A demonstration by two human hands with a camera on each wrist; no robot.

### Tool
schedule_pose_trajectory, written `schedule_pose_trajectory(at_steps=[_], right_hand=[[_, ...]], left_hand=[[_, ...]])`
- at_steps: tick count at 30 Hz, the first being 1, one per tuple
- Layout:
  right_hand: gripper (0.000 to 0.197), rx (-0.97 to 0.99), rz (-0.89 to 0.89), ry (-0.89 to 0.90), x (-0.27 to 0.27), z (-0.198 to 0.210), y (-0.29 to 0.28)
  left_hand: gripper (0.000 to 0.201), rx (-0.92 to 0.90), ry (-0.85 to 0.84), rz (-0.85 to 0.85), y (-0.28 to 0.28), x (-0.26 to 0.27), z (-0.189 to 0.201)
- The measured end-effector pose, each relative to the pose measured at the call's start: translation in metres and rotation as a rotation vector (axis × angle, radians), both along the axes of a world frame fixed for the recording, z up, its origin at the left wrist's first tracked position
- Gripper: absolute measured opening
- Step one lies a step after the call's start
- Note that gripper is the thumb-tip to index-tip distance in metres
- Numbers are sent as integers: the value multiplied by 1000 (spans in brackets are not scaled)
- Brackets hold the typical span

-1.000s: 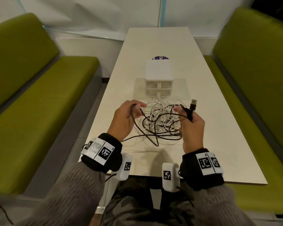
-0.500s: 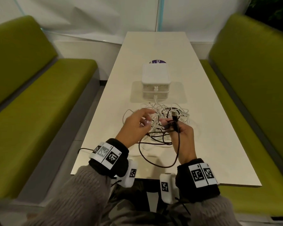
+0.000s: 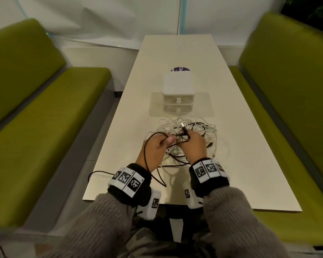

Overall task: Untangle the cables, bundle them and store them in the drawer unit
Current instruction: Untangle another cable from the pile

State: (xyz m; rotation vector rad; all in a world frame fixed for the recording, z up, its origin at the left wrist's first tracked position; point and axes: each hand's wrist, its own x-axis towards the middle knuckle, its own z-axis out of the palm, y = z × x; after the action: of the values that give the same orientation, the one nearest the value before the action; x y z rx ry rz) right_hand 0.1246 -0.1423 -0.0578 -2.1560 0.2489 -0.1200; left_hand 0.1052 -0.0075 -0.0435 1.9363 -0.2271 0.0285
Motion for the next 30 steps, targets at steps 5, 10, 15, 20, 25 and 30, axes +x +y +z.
schedule_pose_trajectory(at_steps=[5, 10, 15, 20, 25, 30], right_hand=[[26, -62, -32, 60, 12, -6, 6], [25, 49, -102, 105, 17, -12, -8], [24, 79, -183, 168, 19, -11, -16], [21, 108, -216, 202, 19, -11, -15], [21, 123, -203, 191, 18, -6, -8], [21, 127, -225, 212, 15, -1, -14]], left_hand=[[21, 31, -40, -19, 6, -4, 4], [27, -435, 156, 131, 23, 0, 19], [29, -662, 89, 210, 56, -2, 33], [27, -693, 10, 266, 74, 4, 38], [8, 330, -127, 96, 51, -4, 25], [15, 724, -68, -23, 49, 6, 14]])
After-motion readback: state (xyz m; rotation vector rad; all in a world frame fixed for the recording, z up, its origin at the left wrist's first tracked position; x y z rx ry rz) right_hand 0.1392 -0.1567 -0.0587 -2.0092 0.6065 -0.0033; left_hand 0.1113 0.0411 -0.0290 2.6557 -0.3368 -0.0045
